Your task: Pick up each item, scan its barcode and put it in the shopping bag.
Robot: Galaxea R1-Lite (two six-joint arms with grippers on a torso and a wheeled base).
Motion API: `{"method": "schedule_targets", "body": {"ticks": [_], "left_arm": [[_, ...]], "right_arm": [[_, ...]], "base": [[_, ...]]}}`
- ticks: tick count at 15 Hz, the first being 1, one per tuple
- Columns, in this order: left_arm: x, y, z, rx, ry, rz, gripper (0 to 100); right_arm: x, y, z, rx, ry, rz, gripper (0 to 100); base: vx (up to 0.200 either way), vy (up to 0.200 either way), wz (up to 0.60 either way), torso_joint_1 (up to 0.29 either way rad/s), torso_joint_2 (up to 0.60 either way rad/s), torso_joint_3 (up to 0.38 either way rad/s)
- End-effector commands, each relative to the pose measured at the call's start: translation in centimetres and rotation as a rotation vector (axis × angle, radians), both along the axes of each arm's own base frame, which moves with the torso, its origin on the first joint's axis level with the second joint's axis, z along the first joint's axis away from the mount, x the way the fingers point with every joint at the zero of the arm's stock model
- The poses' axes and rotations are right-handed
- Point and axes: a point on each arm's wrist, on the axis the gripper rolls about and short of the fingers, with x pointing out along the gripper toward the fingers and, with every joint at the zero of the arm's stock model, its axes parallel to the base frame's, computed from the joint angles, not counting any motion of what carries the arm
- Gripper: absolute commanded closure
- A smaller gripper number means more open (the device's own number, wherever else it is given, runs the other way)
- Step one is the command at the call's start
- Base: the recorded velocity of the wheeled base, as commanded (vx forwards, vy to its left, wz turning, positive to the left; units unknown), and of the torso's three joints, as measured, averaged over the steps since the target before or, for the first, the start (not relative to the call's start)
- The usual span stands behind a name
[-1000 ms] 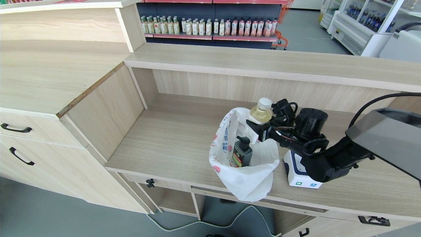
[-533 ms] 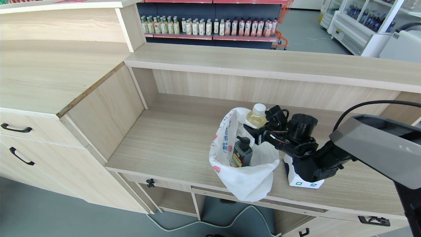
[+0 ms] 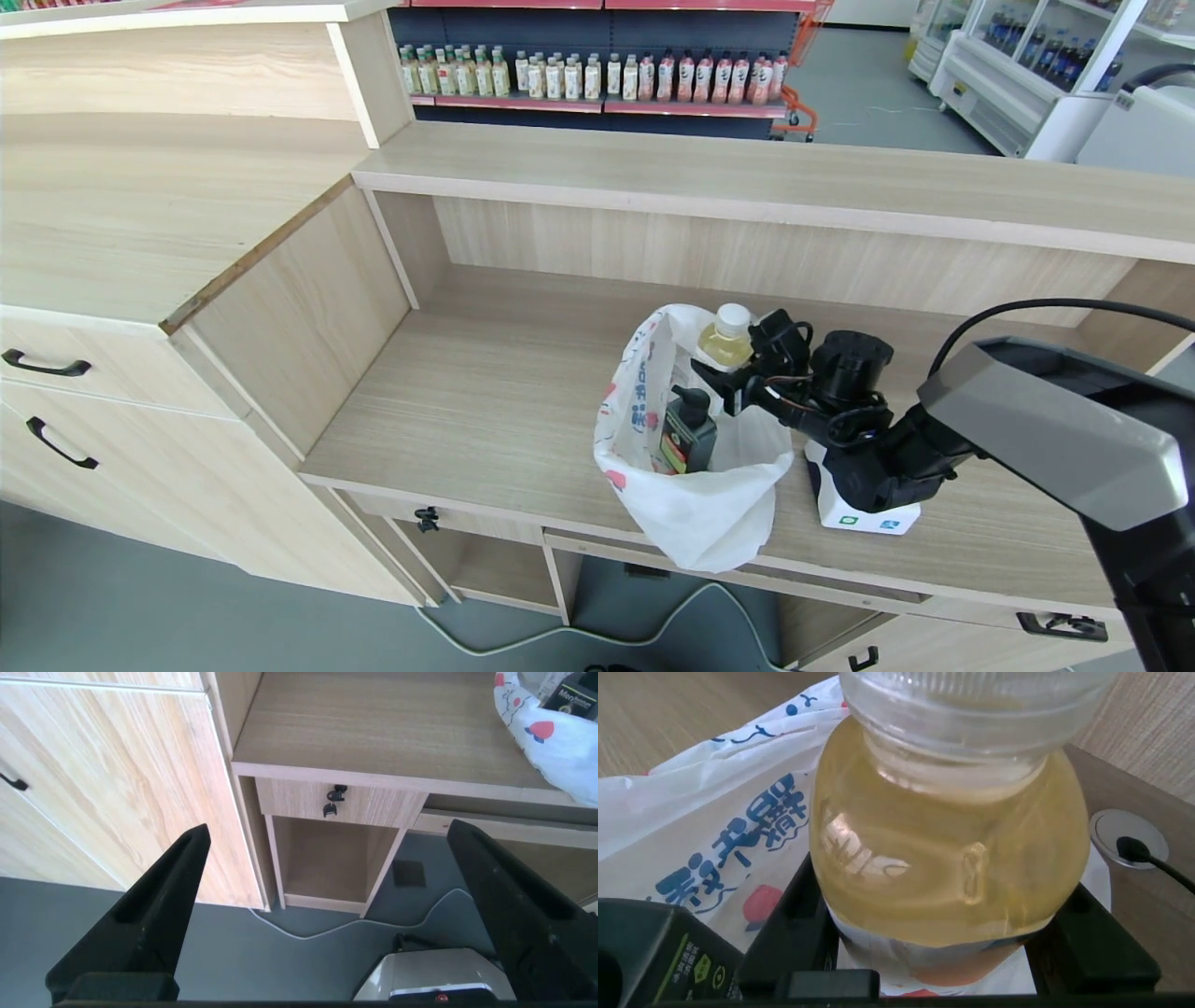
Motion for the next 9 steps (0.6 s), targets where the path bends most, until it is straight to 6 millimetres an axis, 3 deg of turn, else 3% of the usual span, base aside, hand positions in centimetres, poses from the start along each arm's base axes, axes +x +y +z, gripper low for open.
{"method": "schedule_targets", "body": {"ticks": [1, 6, 7, 9], "left_arm": [[0.01, 0.00, 0.00, 0.000, 0.001, 0.000, 0], [0.01, 0.00, 0.00, 0.000, 0.001, 0.000, 0], [0.01, 0.00, 0.00, 0.000, 0.001, 0.000, 0], [0.01, 0.00, 0.00, 0.000, 0.001, 0.000, 0]], "right_arm": [[0.28, -0.15, -0.96, -0.005, 0.019, -0.005, 100], [0.28, -0.03, -1.39, -0.014, 0.024, 0.016, 100], [0.27, -0.01, -1.21, -0.013, 0.019, 0.027, 0], [0.30, -0.48, -0.68, -0.012, 0.008, 0.033, 0]], "base": [[0.000, 0.000, 0.00, 0.000, 0.00, 0.000], [0.000, 0.000, 0.00, 0.000, 0.00, 0.000], [0.000, 0.000, 0.00, 0.000, 0.00, 0.000], [0.000, 0.000, 0.00, 0.000, 0.00, 0.000]]}}
